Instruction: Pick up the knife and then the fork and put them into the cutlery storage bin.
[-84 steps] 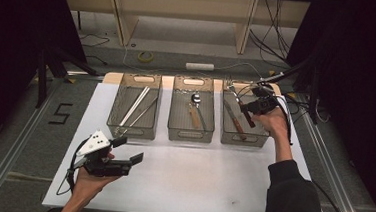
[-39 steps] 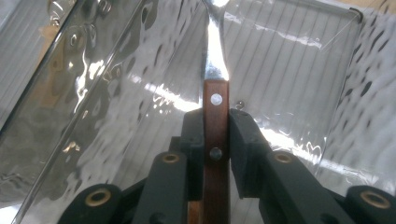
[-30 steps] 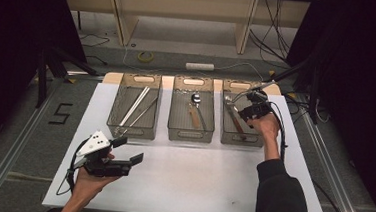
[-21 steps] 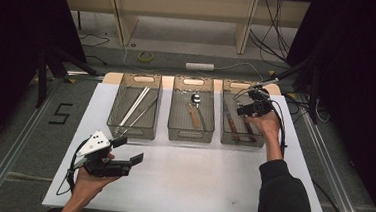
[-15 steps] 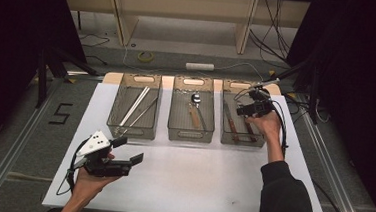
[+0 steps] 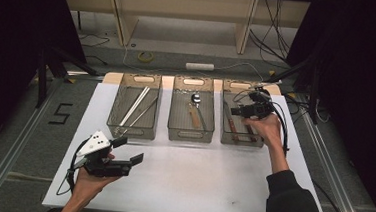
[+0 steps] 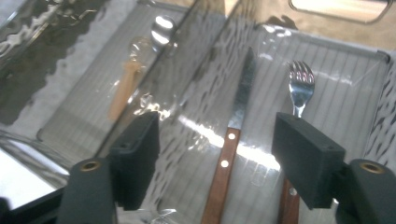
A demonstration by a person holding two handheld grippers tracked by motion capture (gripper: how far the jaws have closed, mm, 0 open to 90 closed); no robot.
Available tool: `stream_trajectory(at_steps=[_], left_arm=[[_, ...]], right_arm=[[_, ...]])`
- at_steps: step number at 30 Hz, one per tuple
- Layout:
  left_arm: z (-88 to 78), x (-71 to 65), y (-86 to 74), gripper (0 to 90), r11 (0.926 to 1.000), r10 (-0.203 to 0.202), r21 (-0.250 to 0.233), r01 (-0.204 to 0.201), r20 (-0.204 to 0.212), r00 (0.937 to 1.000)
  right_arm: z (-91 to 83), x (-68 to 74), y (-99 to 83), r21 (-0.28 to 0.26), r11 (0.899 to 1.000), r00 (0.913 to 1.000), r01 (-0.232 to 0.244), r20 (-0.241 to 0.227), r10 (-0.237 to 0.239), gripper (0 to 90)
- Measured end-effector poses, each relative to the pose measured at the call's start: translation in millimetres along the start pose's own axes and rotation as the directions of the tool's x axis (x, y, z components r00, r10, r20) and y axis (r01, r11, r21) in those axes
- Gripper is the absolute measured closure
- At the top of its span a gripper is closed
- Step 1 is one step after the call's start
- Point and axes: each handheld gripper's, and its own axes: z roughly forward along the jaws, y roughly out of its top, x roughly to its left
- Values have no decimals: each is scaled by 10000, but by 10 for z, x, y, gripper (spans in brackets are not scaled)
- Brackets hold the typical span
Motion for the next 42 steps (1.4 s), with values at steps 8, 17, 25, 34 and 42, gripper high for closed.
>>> stream_trajectory(at_steps=[8,17,25,34,42], left_arm=[[0,-3,0,157,10000,-15,-5,15,-8,10000],[-4,0,-1,157,10000,4,12,-4,-12,10000],[-7,3,-4,157,10000,-29,8,29,-30,10000],[-11,5,-4,157,9999,-95,53,95,-43,9999],[-13,-3,-6,157,9999,-63,85,63,-16,10000]], right_arm=[[-150,197,-99,-764,9966,9979,300,-554,-342,266],[-275,387,-296,-1401,9885,9933,566,-915,-699,245],[-354,486,-538,-2035,9770,9866,641,-1341,-927,244],[-430,602,-764,-2529,9628,9748,948,-1724,-1413,244],[-445,702,-929,-2848,9545,9630,884,-2206,-1550,239]])
